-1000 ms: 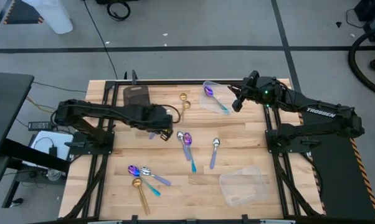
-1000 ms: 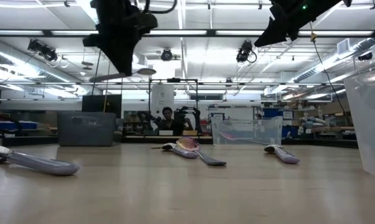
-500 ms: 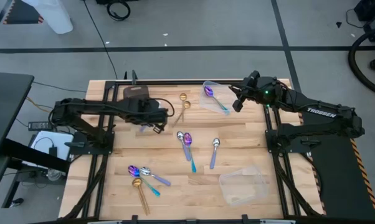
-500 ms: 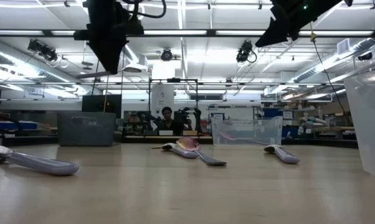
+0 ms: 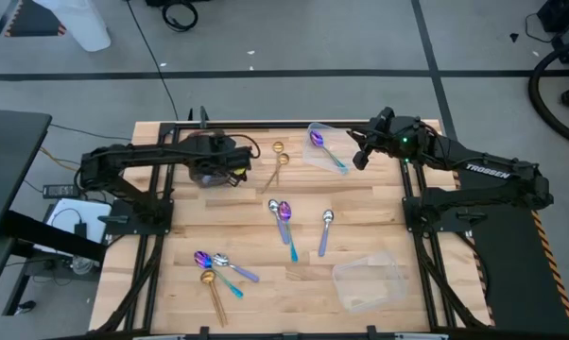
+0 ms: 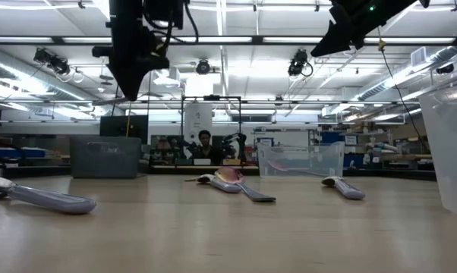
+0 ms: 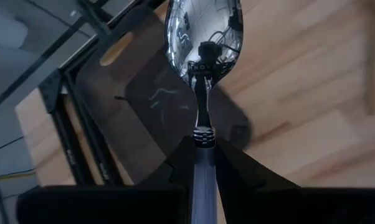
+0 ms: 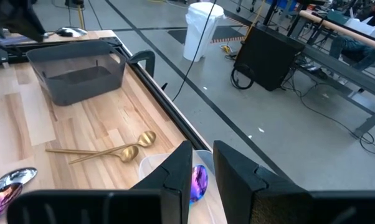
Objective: Sort silverware by color (type)
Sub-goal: Put the purple spoon into the black bin
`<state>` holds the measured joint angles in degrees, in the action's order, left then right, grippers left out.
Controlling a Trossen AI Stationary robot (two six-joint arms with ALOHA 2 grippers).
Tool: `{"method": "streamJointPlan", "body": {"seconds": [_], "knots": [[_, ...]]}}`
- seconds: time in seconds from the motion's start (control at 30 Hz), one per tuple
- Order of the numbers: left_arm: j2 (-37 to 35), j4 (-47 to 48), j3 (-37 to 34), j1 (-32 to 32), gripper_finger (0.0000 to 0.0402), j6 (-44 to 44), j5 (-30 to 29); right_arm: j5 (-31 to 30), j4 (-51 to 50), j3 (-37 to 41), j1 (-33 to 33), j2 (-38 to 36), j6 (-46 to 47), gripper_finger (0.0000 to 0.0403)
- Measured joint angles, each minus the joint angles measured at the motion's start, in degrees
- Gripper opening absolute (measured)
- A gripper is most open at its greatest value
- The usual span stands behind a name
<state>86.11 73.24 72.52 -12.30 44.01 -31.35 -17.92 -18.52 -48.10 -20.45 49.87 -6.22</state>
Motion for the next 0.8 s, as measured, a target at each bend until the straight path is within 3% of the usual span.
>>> {"method": "streamJointPlan", "body": {"seconds": [0.3, 0.8], "knots": [[0.02, -5.96, -5.86, -8.63, 0.0054, -7.13, -1.01, 0.65, 0.07, 0.0, 0.0, 0.0, 0.2, 0.0077], [0.02, -23.59, -17.52, -17.3, 0.0054, -16.22, -0.4, 1.58, 0.5, 0.0, 0.0, 0.02, 0.09, 0.0077]]}}
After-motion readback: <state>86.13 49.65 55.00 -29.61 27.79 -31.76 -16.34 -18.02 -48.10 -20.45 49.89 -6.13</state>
